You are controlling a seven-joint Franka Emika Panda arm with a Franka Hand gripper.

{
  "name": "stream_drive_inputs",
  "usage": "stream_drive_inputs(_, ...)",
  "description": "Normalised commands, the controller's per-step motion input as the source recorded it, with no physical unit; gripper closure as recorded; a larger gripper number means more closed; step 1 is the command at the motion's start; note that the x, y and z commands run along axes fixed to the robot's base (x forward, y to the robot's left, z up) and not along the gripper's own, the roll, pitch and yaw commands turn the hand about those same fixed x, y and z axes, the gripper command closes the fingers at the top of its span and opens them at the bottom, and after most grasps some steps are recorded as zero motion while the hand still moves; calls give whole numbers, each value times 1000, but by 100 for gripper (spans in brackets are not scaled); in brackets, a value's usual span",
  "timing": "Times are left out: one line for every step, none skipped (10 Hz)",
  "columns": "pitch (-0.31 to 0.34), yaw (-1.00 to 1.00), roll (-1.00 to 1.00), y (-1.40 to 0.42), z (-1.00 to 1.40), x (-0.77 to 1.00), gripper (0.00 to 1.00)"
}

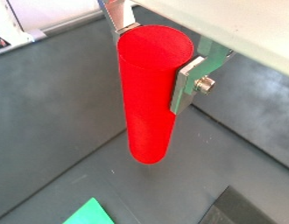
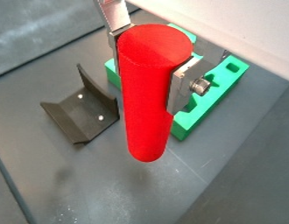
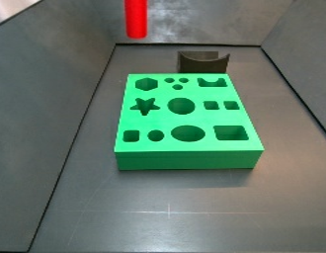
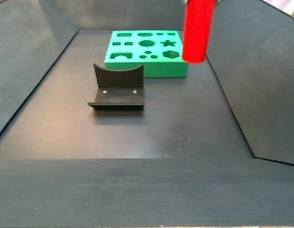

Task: Pick up the round object. Move up. Move to above the board. Insert the round object.
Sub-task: Move to above the board.

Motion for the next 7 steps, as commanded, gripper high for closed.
stream_drive_inputs(71, 8, 112, -75, 1000, -80, 100)
stream_drive_inputs(87, 15, 100, -68, 1000, -61, 100)
stream_drive_inputs(96, 22, 84, -46, 836, -22, 100)
stream_drive_inputs(98, 25, 77, -36, 724, -8, 100)
stream_drive_inputs(99, 26, 65, -25, 504, 6, 100)
stream_drive_inputs(95, 26, 55, -16, 285, 12, 100)
stream_drive_inputs(82, -260, -113, -1000, 40, 254, 100)
